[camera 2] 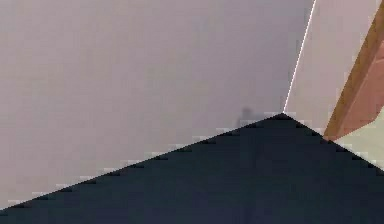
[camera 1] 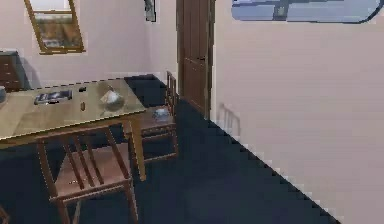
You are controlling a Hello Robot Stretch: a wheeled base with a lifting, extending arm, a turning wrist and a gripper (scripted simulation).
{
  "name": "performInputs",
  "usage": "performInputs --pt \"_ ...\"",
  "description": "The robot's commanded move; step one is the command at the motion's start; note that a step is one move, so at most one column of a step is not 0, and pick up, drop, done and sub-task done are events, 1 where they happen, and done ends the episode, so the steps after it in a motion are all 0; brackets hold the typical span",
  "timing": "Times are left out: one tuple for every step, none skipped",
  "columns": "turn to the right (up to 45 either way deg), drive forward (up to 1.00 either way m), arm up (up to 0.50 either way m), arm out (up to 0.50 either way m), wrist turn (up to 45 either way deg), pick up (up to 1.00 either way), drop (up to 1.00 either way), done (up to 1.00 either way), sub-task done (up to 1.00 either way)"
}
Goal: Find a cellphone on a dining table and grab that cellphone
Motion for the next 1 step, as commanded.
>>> performInputs --pt "0.0 0.55 0.0 0.0 0.0 0.0 0.0 0.0 0.0"
